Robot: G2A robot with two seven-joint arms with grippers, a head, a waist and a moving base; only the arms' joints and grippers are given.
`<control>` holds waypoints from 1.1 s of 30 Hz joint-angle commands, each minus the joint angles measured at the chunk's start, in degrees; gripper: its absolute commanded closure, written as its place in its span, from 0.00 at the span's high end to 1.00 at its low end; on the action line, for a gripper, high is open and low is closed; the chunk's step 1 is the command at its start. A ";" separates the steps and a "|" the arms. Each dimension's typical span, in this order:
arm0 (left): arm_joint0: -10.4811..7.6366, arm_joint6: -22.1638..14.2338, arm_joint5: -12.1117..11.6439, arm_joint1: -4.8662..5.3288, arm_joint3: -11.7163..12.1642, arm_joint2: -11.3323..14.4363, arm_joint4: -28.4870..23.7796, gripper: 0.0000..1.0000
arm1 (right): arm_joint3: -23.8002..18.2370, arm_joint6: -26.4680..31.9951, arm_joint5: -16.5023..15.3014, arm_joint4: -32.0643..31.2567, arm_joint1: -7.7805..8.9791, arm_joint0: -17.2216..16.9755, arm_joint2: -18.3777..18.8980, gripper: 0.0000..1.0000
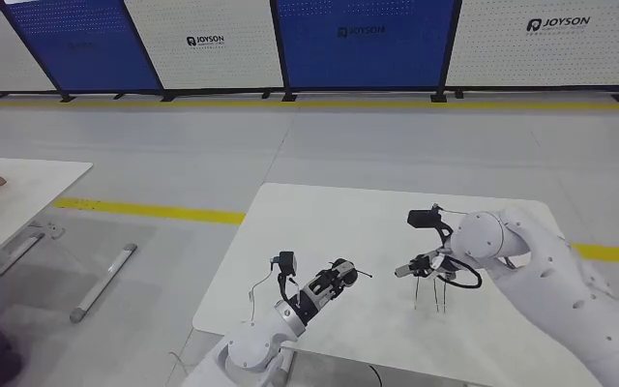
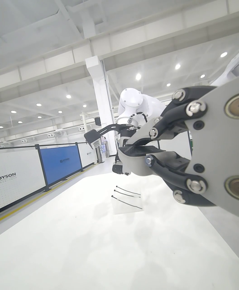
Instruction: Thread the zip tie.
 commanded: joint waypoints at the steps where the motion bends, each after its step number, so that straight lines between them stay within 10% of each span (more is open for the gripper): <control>1: 0.00 0.00 0.00 0.00 0.00 0.00 0.00 0.00 | -0.27 -1.46 -0.07 0.03 0.23 -1.15 0.86 1.00; 19: 0.00 0.00 0.00 0.00 0.00 0.00 0.00 0.00 | -7.53 -11.24 -5.15 1.45 3.82 -13.38 11.75 1.00; 33: 0.00 0.00 0.00 0.00 0.00 0.00 0.00 0.00 | -8.02 -13.12 -0.07 -1.23 3.63 -14.61 11.90 1.00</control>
